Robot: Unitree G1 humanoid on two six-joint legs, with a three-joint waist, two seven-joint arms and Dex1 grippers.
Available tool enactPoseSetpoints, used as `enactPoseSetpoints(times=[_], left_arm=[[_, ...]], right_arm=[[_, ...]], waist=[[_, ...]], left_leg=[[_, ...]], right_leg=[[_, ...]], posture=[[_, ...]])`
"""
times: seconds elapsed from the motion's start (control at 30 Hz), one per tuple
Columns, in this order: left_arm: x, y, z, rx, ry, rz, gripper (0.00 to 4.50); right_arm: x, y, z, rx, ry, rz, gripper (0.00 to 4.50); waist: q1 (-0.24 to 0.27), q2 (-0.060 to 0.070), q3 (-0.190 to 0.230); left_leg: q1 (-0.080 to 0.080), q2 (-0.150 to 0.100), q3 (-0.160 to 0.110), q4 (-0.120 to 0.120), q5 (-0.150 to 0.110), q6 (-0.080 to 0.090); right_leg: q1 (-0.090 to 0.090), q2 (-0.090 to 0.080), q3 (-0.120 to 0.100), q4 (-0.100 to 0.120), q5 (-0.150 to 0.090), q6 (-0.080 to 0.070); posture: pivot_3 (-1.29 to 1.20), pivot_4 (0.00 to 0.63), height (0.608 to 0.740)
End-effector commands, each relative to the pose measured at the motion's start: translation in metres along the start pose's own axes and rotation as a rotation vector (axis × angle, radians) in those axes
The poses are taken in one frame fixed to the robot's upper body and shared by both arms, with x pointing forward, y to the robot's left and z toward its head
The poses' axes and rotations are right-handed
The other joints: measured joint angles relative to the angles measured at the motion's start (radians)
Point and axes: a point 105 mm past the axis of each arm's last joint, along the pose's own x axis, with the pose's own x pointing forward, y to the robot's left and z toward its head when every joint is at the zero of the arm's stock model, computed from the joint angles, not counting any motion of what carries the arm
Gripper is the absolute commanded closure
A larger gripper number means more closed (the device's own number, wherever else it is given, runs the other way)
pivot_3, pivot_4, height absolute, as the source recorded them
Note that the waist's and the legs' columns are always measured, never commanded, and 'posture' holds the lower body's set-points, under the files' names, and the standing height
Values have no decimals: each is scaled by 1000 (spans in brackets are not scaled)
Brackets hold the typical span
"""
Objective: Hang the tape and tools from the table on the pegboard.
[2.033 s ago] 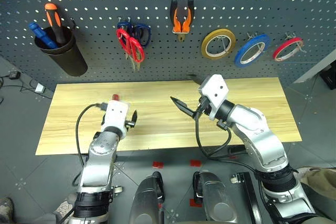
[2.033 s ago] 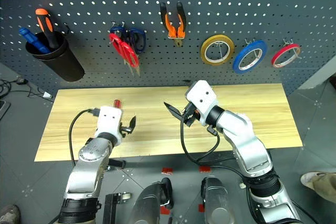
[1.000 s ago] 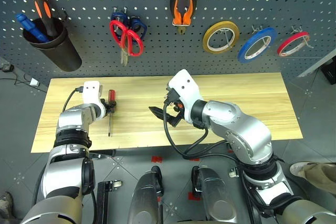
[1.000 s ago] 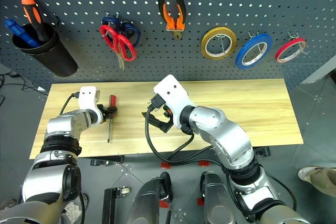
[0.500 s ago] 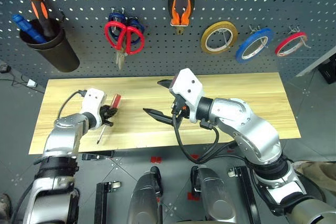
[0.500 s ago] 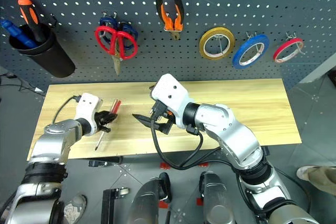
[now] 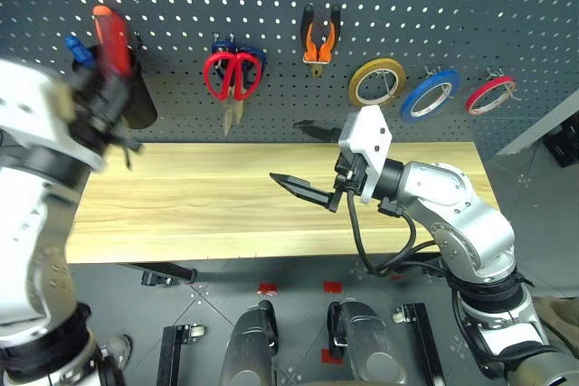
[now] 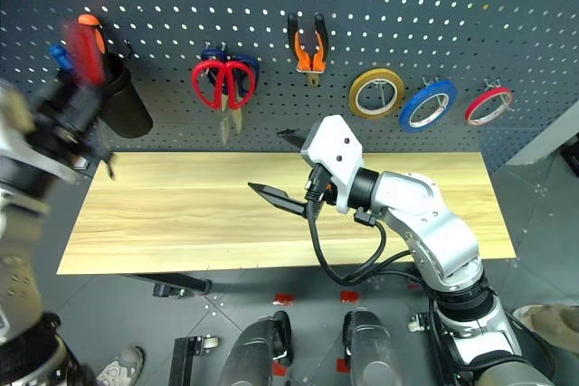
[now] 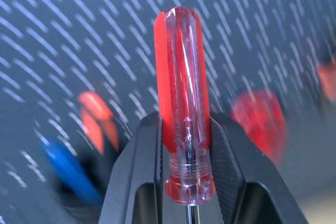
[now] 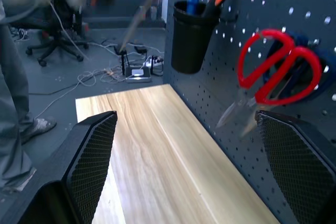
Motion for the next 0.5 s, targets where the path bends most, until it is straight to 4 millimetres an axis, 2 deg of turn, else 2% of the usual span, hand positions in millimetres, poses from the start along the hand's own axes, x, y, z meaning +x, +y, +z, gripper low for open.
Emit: enactPoseSetpoints(times=[0.03,0.17,0.27,0.37,0.5], left_arm=[[14,27,14,19,-62,78,3608],[26,46,16,158,-98,169,3608],[35,56,9,265,-122,234,3609],[49,52,-6,315,-147,243,3609],[66,40,-19,294,-186,230,3608]], right_arm=[[4,-21,21,56,-60,-119,0],[13,-34,11,185,66,-220,0],[19,-36,16,249,57,-242,0],[24,-31,23,245,34,-220,0],[27,-19,30,238,-7,-163,0]], waist=[[-5,1,-6],[-6,1,-18],[-6,1,-19],[-4,0,-20],[-5,-3,-26]], left_leg=[[1,0,1,0,0,0],[1,1,2,0,1,-1],[0,1,3,0,1,-1],[0,0,5,0,1,-1],[-1,0,5,0,0,0]], right_leg=[[0,0,1,1,0,0],[-1,1,2,1,1,-1],[-1,1,2,1,1,-1],[-2,0,3,0,1,-1],[-2,0,3,0,1,-1]], posture=[[-169,159,740],[-201,158,740],[-201,152,740],[-209,149,740],[-226,155,740]])
